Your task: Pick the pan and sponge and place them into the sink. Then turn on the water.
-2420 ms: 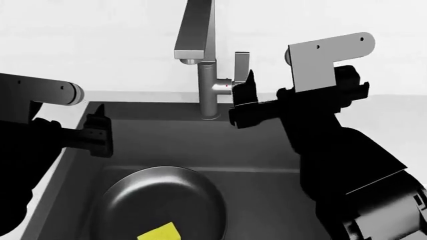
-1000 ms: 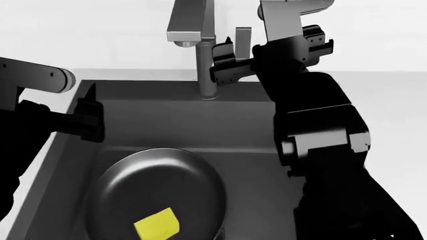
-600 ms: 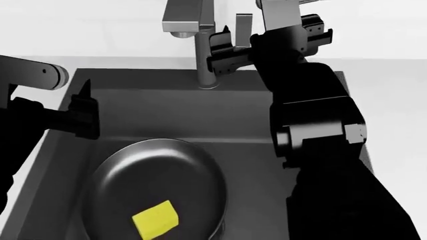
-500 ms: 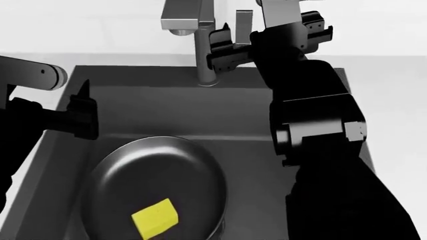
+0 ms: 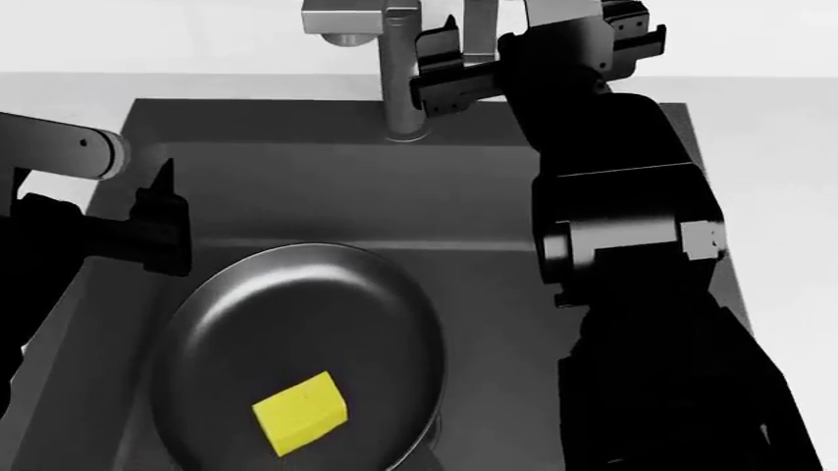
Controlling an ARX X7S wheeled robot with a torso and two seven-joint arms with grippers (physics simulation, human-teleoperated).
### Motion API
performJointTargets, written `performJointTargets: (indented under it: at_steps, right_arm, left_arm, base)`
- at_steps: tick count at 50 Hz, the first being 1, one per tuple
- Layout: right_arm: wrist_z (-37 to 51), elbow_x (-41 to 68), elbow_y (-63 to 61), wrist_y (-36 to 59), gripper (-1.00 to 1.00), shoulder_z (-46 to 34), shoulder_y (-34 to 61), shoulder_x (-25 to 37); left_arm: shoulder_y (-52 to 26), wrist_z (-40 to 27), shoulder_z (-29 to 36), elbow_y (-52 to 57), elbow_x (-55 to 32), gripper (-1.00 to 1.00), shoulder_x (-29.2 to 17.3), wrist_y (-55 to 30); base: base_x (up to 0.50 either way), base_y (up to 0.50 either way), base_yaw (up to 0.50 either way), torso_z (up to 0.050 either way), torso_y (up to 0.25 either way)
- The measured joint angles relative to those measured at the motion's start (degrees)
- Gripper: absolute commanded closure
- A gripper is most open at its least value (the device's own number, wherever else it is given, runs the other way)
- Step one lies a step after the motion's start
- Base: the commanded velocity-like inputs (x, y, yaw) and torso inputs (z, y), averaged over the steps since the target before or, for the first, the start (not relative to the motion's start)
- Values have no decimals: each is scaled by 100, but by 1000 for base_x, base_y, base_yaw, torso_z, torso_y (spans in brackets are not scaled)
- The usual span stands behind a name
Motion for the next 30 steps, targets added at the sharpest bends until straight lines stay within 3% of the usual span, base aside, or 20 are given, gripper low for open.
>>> performJointTargets:
  at_steps: [14,30]
  right_arm:
    - [-32,-403,4,9,-100,403,75,-25]
    - [-74,-749,9,36,-100,793,102,-19]
  left_arm:
    - [5,-7,10,0,6,-100,-2,5]
    - [53,-34,-69,-47,-51,-100,25,78]
  base:
    - [0,0,0,12,-68]
    - [0,0,0,1,0]
